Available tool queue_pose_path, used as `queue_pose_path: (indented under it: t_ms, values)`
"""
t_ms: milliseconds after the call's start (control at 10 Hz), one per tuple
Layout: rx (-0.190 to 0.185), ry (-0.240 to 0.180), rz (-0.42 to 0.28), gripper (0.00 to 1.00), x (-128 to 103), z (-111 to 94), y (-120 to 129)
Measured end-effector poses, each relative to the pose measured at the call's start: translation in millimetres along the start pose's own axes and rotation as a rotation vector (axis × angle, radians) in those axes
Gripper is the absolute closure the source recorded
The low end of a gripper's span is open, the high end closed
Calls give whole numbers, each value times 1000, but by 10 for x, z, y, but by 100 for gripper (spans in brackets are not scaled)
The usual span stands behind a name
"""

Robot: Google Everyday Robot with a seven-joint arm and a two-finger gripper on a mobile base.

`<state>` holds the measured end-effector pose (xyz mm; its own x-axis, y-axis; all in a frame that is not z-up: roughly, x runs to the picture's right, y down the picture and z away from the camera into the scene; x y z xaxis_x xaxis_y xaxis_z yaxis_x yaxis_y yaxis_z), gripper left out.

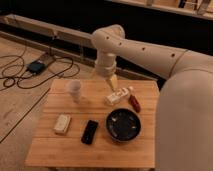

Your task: Move the arm in a circular motion

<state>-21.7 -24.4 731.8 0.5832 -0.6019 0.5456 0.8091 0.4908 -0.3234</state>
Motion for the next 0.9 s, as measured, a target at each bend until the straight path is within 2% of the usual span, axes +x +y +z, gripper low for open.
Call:
queue_pose_path:
  t_ms: [300,400,700,900]
  values:
    - [-13,24,-69,20,-243,-30,-365]
    - [-20,26,-107,20,-397,-24,-486]
    - [-23,18,-193,20,-768,-17,-649]
    - [-3,-1,-258,20,-1073,-49,-700]
